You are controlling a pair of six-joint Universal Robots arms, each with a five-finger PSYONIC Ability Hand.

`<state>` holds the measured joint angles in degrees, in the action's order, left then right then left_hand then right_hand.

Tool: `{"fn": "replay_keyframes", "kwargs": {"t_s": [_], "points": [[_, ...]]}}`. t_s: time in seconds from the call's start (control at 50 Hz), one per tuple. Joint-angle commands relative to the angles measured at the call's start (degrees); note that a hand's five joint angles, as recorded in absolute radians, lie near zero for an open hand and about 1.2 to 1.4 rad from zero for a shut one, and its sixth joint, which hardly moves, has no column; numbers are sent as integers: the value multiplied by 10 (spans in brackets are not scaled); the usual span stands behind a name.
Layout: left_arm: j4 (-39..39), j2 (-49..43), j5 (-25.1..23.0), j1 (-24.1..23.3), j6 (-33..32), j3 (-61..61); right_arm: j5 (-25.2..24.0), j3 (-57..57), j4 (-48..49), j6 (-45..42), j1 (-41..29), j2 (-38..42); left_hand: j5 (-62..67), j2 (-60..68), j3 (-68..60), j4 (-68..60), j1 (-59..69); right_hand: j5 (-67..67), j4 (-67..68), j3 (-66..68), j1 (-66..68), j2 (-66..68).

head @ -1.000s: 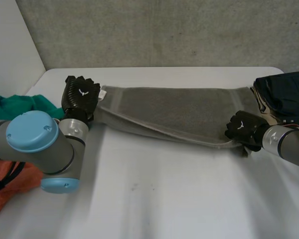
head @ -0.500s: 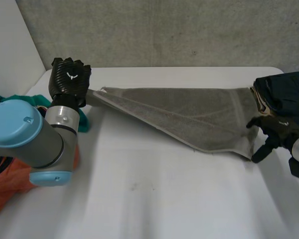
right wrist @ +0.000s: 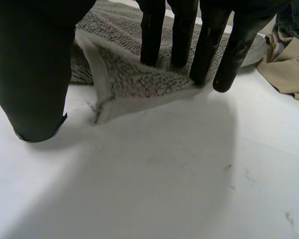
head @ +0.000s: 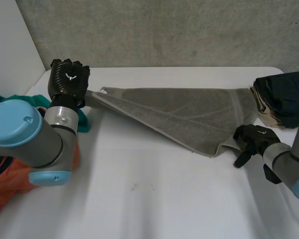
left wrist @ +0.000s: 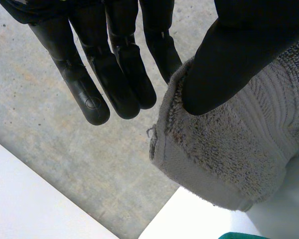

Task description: Fold the laundry.

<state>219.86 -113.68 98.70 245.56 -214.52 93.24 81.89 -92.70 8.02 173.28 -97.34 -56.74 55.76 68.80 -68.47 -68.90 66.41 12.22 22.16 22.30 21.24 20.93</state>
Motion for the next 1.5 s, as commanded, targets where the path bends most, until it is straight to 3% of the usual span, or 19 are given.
{"fn": "replay_keyframes", "kwargs": {"t_s": [0.02,0.18,0.3,0.4,0.48,0.54,0.64,0.66,0.74,0.86,1.0,1.1,1.24,1.36,1.5], "points": [[-1,0,0,3,1,1,45,49,11,0,-16,44,142,112,-115,-111,136,190,190,189,199,203],[-2,1,0,4,1,1,51,84,14,7,-26,57,142,112,-115,-111,136,286,286,285,296,299],[-9,3,0,6,2,1,53,106,13,12,-30,59,142,112,-115,-111,136,222,222,221,232,235],[-10,2,0,6,2,1,50,113,14,15,-29,61,142,112,-115,-111,136,250,251,249,260,263],[-10,2,0,7,2,1,53,131,16,8,-29,83,142,112,-115,-111,136,577,578,576,587,590],[-16,2,0,8,1,1,51,156,5,-14,-27,88,142,112,-115,-111,136,578,578,577,588,591],[-66,32,0,18,0,5,43,155,-33,-149,-22,31,142,112,-115,-111,136,578,578,577,588,591],[-80,42,0,22,0,7,41,145,-61,-207,-22,-5,142,112,-115,-111,136,578,578,577,588,591],[-166,100,-4,40,-5,33,40,109,-134,-345,-10,-84,142,112,-115,-111,136,578,578,577,588,591],[-323,207,-9,50,-15,100,43,57,-241,-482,34,-161,142,112,-115,-111,136,578,578,577,588,591],[-442,271,-47,73,-122,204,36,-14,-387,-595,117,-217,142,112,-115,-111,136,578,578,577,588,591],[-418,263,-83,71,-128,214,3,-21,-354,-591,127,-208,142,112,-115,-111,136,578,578,577,588,591],[-316,132,-76,59,-72,133,-11,28,-232,-497,108,-115,142,112,-115,-111,136,578,578,577,588,591],[-242,24,-41,21,-59,17,12,107,-165,-464,65,-38,142,112,-115,-111,136,578,578,577,588,591],[-172,-116,-6,10,-68,-135,68,183,-114,-469,58,45,142,112,-115,-111,136,578,578,577,588,591]]}}
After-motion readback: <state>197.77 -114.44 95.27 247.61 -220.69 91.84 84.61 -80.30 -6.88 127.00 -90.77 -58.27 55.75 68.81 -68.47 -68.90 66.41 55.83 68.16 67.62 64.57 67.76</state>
